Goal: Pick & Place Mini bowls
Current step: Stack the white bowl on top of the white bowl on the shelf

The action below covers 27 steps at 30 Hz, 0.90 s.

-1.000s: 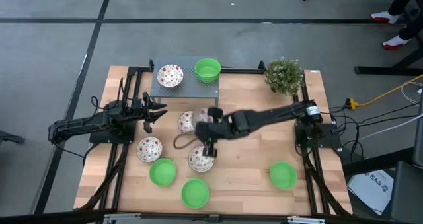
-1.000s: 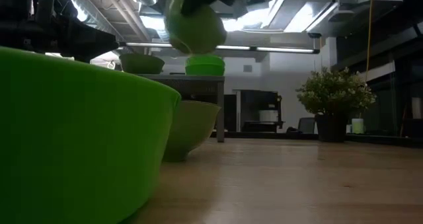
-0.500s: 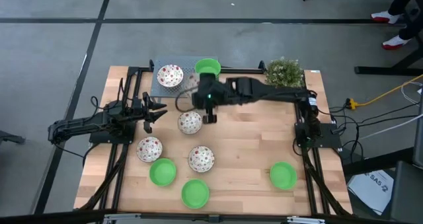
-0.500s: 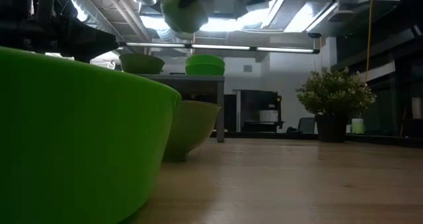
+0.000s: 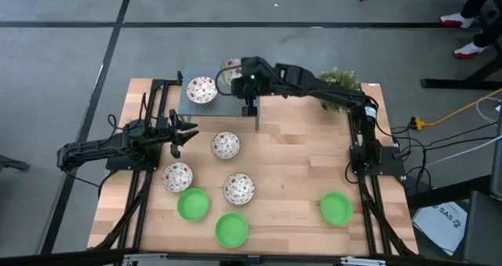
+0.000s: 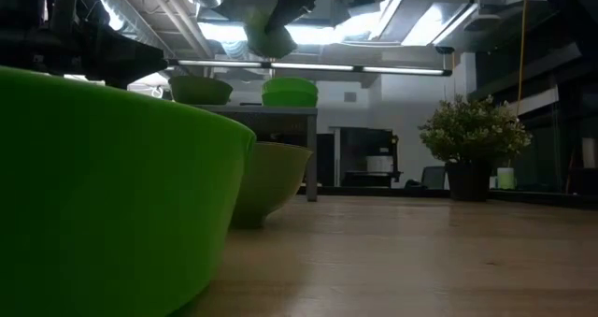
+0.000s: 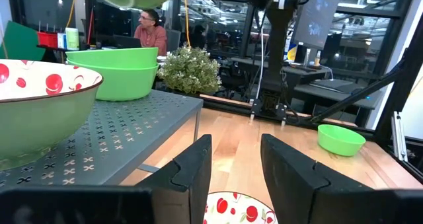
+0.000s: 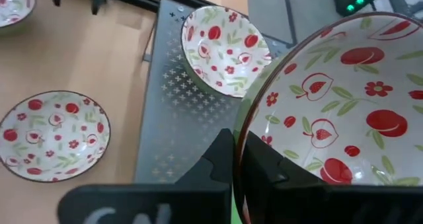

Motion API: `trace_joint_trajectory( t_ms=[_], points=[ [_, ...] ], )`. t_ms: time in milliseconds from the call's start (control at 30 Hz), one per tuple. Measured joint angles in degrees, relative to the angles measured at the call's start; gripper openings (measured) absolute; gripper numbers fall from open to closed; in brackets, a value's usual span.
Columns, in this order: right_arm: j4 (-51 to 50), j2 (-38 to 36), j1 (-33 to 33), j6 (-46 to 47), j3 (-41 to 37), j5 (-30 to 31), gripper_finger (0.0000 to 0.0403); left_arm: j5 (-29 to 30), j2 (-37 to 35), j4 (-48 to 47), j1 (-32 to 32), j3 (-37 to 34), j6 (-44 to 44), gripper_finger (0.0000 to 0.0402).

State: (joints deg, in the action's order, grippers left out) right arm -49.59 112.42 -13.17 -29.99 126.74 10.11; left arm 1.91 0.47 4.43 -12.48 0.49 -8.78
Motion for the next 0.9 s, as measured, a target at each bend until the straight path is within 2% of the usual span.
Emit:
trace_joint_trajectory(
  t_ms=[200, 533, 900],
  points=[
    [2.9, 0.0, -4.0, -2.8, -0.3, -3.5, 0.0016, 0.0, 0.0, 0.0, 0.0, 0.0, 0.0, 0.0125],
    [2.1, 0.0, -10.9, -3.3, -0.4, -12.7, 0.0016, 0.0, 0.0, 0.0, 0.0, 0.0, 0.0, 0.0125],
    [0.0, 1.7, -12.9, -1.6, -0.5, -17.8, 0.0016, 0.0, 0.0, 0.0, 0.0, 0.0, 0.0, 0.0125]
  ],
)
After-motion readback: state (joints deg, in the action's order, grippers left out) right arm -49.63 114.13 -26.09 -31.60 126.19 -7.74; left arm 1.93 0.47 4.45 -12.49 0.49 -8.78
